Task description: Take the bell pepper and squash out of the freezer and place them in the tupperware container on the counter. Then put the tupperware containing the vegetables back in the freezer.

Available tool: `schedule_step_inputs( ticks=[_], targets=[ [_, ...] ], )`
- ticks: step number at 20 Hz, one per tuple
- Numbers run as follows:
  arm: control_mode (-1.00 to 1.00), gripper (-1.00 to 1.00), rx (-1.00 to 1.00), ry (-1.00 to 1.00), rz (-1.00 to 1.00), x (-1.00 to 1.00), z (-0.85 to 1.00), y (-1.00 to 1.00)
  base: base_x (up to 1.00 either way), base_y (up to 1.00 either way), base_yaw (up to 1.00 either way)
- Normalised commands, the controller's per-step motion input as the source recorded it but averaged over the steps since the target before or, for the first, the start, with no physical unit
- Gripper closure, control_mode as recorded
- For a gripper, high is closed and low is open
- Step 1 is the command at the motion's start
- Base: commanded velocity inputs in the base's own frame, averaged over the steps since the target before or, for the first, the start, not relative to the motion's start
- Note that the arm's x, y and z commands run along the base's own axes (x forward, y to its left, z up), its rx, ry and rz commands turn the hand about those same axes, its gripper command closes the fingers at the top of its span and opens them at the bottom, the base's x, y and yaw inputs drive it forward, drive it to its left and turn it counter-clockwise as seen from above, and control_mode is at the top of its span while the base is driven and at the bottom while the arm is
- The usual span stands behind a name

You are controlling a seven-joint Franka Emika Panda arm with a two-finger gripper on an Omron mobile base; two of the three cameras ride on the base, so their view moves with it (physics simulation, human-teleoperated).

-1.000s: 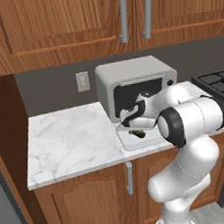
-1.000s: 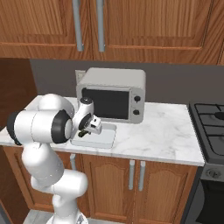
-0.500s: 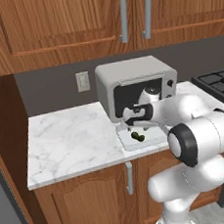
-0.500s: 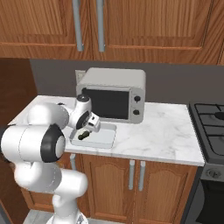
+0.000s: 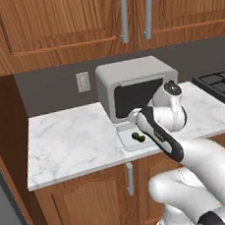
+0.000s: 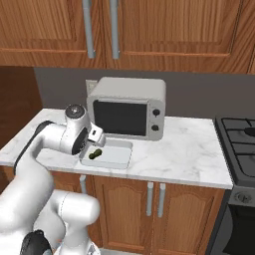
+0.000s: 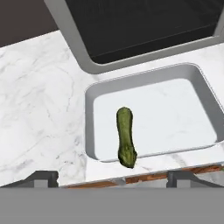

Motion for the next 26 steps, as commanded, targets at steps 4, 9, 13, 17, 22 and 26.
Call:
schedule_step_inputs(
  ticks=[4, 9, 13, 17, 22, 26],
  targets=[
    [-1.0, -1.0, 0.0, -0.03, -0.03, -1.0, 1.0, -0.04, 0.0, 0.0, 0.0],
    [-1.0, -1.0, -0.01, 0.17, -0.05, -1.0, 1.0, -0.15, 0.0, 0.0, 0.0],
    [-1.0, -1.0, -0.03, 0.44, -0.08, -0.92, 1.0, -0.08, 0.0, 0.0, 0.0],
    [-1.0, -1.0, -0.03, 0.55, -0.08, -0.67, 1.0, 0.0, 0.0, 0.0, 0.0],
    [-1.0, -1.0, -0.08, 0.37, -0.01, -0.59, 0.93, 0.0, 0.0, 0.0, 0.0],
    [-1.0, -1.0, -0.1, 0.15, 0.0, -0.62, 0.29, 0.0, 0.0, 0.0, 0.0]
  ],
)
